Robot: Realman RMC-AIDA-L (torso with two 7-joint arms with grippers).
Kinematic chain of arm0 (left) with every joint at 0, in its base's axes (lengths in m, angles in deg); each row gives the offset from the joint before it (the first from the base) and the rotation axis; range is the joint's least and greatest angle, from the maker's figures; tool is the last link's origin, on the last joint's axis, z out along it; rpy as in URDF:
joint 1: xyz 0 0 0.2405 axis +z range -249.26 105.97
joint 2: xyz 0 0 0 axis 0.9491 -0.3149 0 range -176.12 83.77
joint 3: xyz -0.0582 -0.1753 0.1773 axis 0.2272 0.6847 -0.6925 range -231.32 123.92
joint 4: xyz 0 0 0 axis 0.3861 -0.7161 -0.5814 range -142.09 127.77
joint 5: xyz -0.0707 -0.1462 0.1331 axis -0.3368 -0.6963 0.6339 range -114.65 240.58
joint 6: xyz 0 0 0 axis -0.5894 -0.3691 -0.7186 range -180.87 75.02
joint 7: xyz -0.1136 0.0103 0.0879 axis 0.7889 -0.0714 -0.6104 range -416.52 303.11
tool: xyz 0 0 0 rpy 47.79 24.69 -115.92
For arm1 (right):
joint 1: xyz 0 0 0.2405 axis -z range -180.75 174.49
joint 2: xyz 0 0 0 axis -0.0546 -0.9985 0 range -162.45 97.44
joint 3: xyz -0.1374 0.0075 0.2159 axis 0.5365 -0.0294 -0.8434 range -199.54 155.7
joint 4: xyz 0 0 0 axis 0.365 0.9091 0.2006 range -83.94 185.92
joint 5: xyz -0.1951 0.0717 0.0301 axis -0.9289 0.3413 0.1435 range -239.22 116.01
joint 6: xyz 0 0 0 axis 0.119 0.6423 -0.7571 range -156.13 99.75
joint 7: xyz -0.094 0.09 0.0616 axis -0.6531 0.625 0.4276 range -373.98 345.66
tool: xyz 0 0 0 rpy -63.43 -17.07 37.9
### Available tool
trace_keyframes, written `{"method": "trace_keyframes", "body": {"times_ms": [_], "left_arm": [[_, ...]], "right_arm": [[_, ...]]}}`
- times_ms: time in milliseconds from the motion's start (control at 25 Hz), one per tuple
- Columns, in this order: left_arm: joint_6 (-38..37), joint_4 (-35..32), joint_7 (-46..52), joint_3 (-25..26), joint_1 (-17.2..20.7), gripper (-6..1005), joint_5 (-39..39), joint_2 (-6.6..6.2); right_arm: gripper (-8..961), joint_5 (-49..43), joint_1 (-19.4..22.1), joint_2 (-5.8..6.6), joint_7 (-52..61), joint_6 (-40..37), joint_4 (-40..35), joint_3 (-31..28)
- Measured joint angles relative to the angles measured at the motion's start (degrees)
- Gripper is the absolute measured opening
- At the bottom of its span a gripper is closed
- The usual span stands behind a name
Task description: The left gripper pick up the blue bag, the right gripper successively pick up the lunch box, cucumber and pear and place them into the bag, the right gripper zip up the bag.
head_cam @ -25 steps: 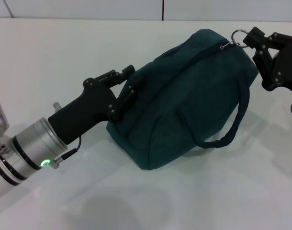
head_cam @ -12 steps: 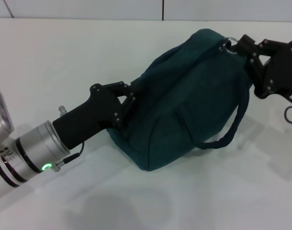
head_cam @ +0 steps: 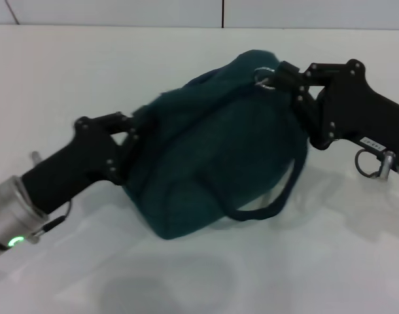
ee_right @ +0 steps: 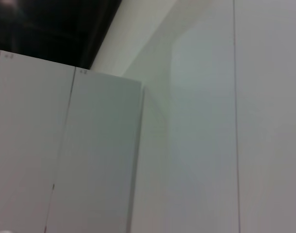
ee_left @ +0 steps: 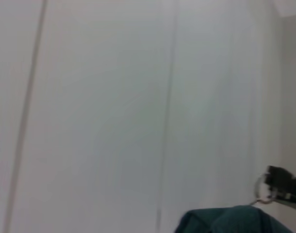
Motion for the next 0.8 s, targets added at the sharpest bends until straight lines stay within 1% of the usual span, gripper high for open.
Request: {"method": "trace_keyframes", "body": {"times_ms": [200,560,800], "left_arm": [[-0.03,0.15,0.1,0.02,1.54,57,-1.41,-0.67],[1.06,0.27,0.5,0.04,1.24,57,-2.03,-0.58],[1.84,0.27,1.42,-0.2,0.59,56,-2.39,-0.63]], "right_arm": [[11,1.66,0.66,0.0,0.07,0.31,0.81,-0.46],[11,7.4,4.53,0.42,0.09,3.77,1.92,-0.69],[17,7.72,4.81,0.48,0.09,4.18,3.76,-1.35]]}}
